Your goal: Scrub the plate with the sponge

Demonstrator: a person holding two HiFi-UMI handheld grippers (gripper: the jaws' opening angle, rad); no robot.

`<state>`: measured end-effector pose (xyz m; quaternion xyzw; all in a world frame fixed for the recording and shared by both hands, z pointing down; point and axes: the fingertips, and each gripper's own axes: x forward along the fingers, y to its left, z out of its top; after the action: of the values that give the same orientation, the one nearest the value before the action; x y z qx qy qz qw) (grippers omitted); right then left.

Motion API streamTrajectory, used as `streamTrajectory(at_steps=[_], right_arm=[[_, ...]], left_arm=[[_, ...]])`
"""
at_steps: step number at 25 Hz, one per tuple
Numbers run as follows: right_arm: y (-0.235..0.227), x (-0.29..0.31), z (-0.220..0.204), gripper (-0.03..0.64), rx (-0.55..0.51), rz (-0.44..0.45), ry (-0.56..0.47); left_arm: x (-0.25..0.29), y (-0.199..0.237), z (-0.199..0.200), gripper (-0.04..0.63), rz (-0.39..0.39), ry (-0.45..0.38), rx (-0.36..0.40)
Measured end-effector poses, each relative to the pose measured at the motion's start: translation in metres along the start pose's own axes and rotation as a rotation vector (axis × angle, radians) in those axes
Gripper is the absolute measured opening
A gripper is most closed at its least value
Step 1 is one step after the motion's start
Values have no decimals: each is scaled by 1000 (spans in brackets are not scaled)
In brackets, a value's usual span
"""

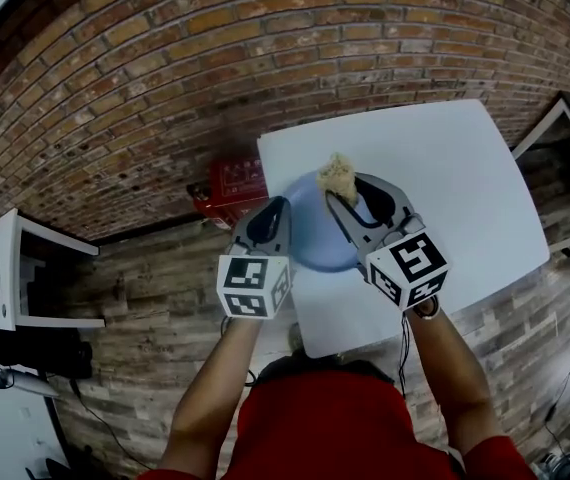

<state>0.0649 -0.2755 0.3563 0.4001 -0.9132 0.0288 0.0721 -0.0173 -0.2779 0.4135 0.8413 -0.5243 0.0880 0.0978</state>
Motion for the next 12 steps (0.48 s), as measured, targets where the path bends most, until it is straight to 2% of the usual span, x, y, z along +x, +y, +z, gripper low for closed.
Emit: streamTrajectory(at_steps=[5,9,11,12], right_arm=[[-2,25,-13,153,9,2,63],[-4,47,-35,152,23,16,153],[-4,57,-50,153,35,29,211],[-3,62,-57,153,41,35,239]], left_arm=[[13,23,-21,15,32,71,-26],[21,38,-42,25,51,133,-63],[25,44,-53,114,52,168,-85],[27,46,-58,126,53,186,-94]])
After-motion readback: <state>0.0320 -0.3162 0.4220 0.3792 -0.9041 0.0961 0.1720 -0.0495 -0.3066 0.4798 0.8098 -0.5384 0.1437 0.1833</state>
